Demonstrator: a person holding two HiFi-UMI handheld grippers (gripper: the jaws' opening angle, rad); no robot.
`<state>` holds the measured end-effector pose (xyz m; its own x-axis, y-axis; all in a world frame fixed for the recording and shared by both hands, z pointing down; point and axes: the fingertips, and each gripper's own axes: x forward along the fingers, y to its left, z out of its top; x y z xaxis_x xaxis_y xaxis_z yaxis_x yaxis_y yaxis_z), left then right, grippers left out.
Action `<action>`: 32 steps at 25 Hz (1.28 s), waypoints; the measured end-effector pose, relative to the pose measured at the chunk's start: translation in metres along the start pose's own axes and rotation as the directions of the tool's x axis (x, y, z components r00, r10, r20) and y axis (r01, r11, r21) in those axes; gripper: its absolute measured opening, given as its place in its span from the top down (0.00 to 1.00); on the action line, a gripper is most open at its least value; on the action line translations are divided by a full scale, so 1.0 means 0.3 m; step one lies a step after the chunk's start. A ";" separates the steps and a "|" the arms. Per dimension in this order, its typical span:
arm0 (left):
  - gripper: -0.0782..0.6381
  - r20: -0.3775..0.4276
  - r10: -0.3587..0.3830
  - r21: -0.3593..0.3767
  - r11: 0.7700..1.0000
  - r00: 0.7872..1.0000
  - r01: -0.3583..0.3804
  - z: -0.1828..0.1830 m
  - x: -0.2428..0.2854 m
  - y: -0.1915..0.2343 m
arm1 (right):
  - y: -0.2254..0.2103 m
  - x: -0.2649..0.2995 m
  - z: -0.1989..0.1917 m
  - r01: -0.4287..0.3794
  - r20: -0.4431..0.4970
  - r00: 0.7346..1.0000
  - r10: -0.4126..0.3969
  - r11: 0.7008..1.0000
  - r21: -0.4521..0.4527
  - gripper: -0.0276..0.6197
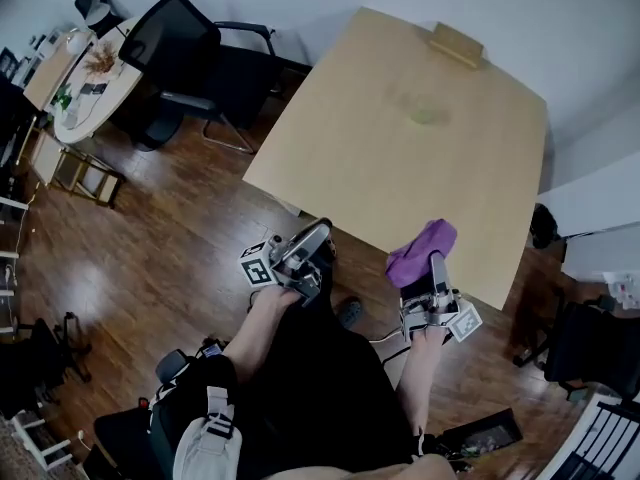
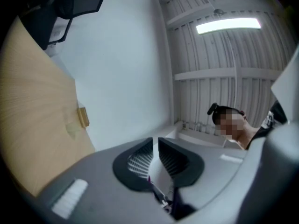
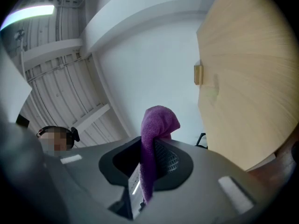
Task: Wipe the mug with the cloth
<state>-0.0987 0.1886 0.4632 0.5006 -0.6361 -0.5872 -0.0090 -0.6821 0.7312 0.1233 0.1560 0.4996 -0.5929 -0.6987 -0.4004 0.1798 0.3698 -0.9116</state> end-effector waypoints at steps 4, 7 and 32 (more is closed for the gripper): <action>0.84 0.028 -0.023 0.036 0.999 0.999 0.022 0.007 -0.023 -0.129 | 0.085 -0.066 -0.022 -0.055 0.019 0.998 0.055 0.998 -0.013 0.86; 0.84 0.036 -0.092 0.066 0.994 0.995 0.089 0.050 -0.008 -0.226 | 0.146 -0.066 -0.035 -0.097 0.027 0.995 0.099 0.994 -0.044 0.86; 0.88 -0.021 -0.214 -0.160 0.965 0.977 0.208 0.189 -0.144 -0.281 | 0.349 -0.073 -0.415 0.011 0.112 0.994 0.017 0.970 -0.243 0.86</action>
<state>-0.1686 0.2532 0.4072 0.5094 -0.4675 -0.7225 0.2339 -0.7327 0.6391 0.0574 0.2863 0.4247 -0.4985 -0.7565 -0.4234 -0.0229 0.4997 -0.8659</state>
